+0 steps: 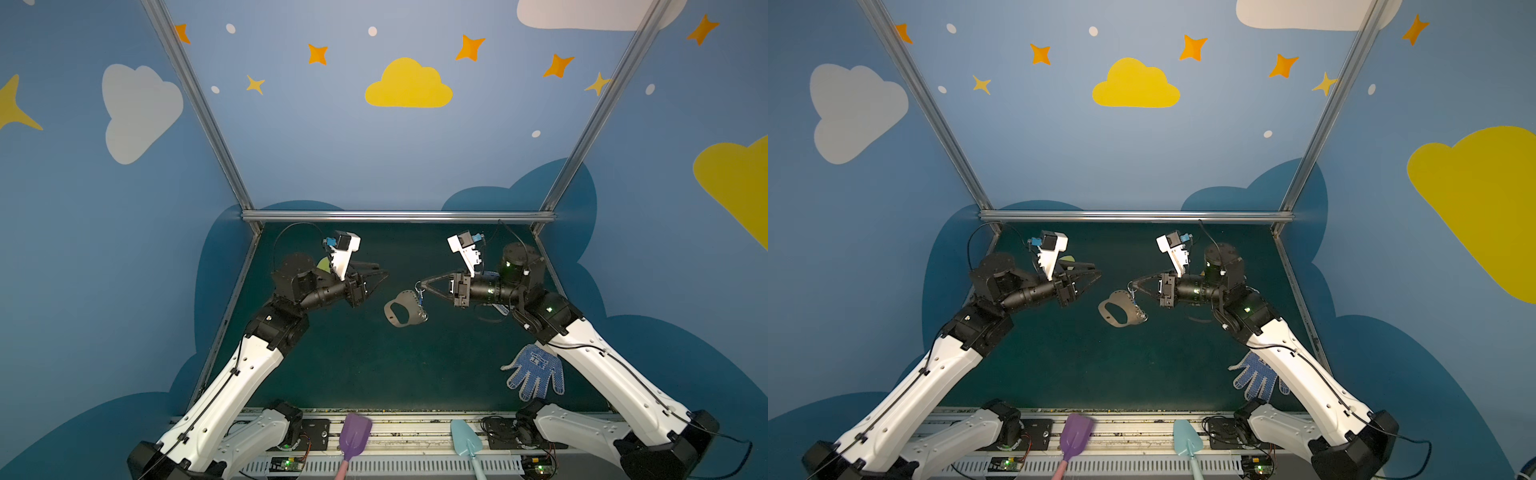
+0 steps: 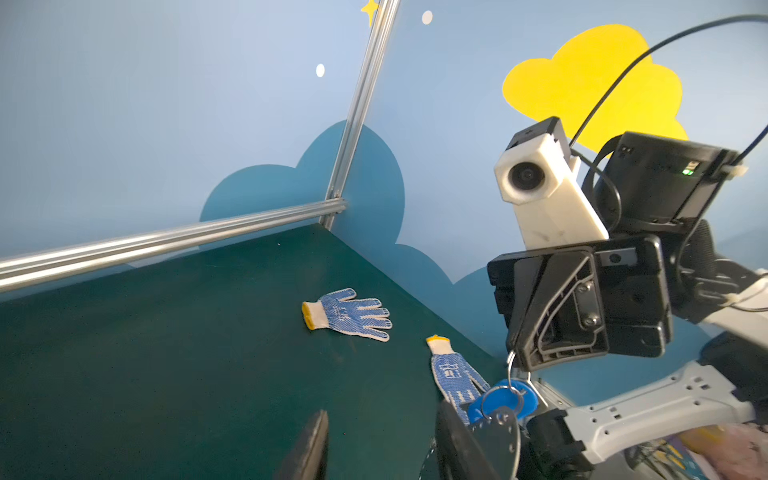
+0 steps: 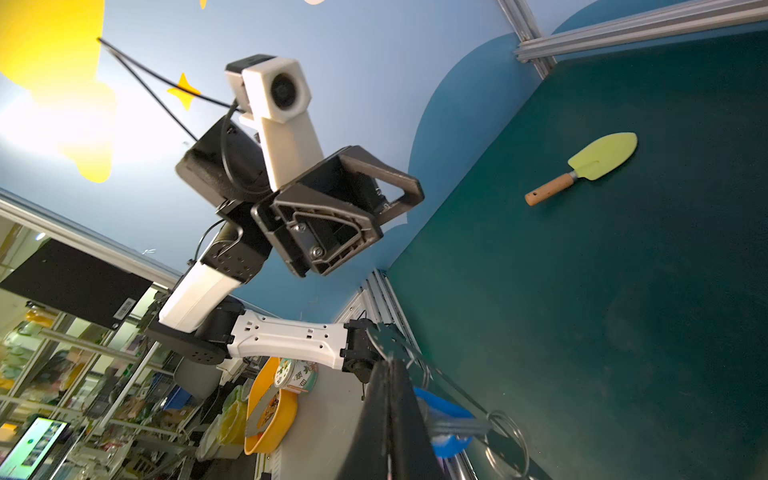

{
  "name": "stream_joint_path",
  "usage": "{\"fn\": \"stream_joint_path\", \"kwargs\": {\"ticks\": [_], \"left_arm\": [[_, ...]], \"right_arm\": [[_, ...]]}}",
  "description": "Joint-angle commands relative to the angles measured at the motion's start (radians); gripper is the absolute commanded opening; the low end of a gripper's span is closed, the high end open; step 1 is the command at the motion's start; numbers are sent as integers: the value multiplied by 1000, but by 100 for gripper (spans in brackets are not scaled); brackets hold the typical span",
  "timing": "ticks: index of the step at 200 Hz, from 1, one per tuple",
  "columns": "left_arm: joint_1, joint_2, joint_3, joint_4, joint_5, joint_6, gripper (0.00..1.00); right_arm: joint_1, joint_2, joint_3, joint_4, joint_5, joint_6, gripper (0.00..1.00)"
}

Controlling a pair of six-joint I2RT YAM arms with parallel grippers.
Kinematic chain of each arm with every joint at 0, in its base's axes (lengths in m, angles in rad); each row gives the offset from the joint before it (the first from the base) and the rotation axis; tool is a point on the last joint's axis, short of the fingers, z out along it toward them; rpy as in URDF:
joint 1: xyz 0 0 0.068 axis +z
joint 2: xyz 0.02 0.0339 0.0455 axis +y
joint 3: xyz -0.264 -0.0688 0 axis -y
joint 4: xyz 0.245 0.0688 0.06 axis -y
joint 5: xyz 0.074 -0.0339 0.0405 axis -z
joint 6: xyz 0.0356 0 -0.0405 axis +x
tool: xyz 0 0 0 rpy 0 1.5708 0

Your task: Put the keys on the keyring

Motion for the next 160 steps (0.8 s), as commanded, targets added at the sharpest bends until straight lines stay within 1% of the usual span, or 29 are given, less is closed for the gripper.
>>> {"fn": "stream_joint_path", "kwargs": {"ticks": [1, 40, 64, 101, 129, 160], "left_arm": [[28, 16, 32, 62, 194, -85, 43], [43, 56, 45, 168, 387, -187, 41], [38, 94, 56, 221, 469, -237, 32], [-19, 116, 68, 178, 466, -182, 26], [-57, 118, 81, 155, 472, -148, 27], [-75, 134, 95, 157, 495, -154, 25]], "right_arm": [[-16, -33, -21, 104, -89, -9, 0], [-36, -44, -20, 187, -194, -12, 0], [-39, -38, -18, 199, -211, 1, 0], [-42, -25, -17, 243, -235, 38, 0], [-44, -15, -15, 261, -246, 55, 0], [-44, -9, -18, 297, -267, 81, 0]]}}
